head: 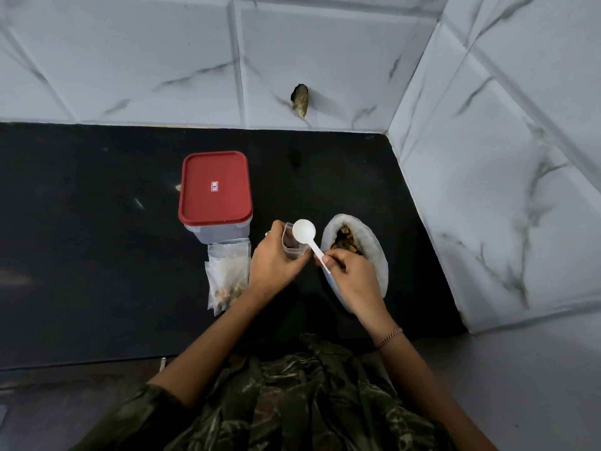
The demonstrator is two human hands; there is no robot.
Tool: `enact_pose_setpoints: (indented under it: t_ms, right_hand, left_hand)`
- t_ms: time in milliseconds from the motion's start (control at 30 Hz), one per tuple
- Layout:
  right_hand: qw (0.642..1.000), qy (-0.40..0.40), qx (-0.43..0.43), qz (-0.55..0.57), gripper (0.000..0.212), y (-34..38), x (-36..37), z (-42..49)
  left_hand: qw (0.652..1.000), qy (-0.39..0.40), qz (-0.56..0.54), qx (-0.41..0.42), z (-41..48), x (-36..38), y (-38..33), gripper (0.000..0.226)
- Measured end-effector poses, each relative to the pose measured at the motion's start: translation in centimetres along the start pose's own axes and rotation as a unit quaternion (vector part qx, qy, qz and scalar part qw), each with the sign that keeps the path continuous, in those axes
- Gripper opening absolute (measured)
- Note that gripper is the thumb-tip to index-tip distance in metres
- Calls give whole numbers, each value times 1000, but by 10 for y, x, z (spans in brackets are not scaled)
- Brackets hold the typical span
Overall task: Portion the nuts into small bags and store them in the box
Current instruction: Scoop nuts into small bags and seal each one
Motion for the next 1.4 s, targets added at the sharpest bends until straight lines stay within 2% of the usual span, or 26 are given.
enact_pose_setpoints:
  t_ms: [133,300,433,600,767,1000,1067,1133,1267,1333,1400]
  right_hand:
    - [997,-58,31,51,21,-7,13,9]
    - [992,7,92,81,19,-8,36,20]
    - [995,23,81,-54,15,-9,57,31]
    - [979,25,84,-184,16,-17,77,40]
    - [963,42,134,-231,22,-20,78,46]
    - [957,42,116,-261,21,-22,86,46]
    - [960,26,90,-263,20,-21,85,44]
    - [966,-12,25,-259,21,-17,76,36]
    - [981,-83,-133,-111,28,15,43,14]
    - [974,-60,-211,-60,28,34,31,3]
    - [959,-39,-268,-87,26,43,28,-8]
  left_hand:
    - [1000,-25,3,-3,-6,-10,8,41]
    - [998,-57,-4,-18,-17,-23,19,32]
    - [997,-66,-10,-25,-23,-28,20,35]
    - [997,-70,-6,-29,-27,-32,21,46]
    - [996,-77,-9,-37,-30,-35,21,48]
    - [996,-76,-14,-33,-31,-35,21,43]
    - [997,-75,-12,-33,-31,-35,21,46]
    - [997,-74,-13,-32,-31,-35,22,46]
    - [996,-81,-26,-25,-30,-36,20,43]
    - [996,-80,-42,-13,-30,-37,19,43]
    - [996,-74,-53,4,-28,-36,17,43]
Point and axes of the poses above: each hand's wrist, its own z-axis towards the middle knuckle, its own x-axis out of the palm, y = z × x, the point moved 2 cm from there along z, towards the middle knuckle, and after that the axes turned 9 degrees about x, right-handed, at the moved point
